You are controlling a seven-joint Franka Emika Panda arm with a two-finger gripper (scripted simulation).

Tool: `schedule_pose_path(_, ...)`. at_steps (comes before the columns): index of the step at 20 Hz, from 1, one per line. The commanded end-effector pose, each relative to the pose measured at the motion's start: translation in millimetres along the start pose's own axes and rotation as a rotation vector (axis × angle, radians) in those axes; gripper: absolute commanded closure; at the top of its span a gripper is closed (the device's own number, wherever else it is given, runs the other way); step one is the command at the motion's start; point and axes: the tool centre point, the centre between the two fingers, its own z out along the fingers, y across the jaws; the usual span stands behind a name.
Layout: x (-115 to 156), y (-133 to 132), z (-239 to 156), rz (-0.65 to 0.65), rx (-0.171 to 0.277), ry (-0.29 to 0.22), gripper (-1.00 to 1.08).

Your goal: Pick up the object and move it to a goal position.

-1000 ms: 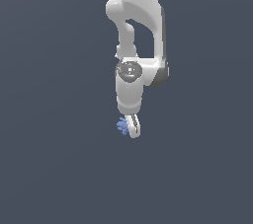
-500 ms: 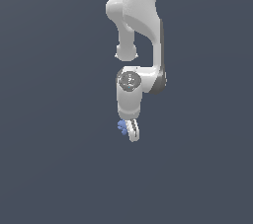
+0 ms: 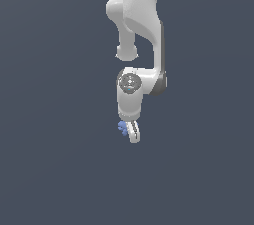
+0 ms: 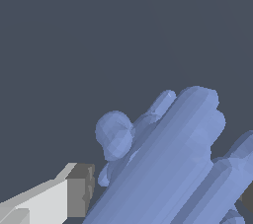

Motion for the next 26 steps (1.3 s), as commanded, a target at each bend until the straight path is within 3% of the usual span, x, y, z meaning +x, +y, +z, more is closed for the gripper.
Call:
schedule_pose_path(1, 0, 1, 3, 0.0, -0.003, 0.0, 1.08)
schedule_pose_path(14, -17, 8, -18, 0.0, -0.002, 0.0, 1.08)
schedule_pose_path(26, -81, 35, -99, 0.0, -0.002, -0.002, 1.08)
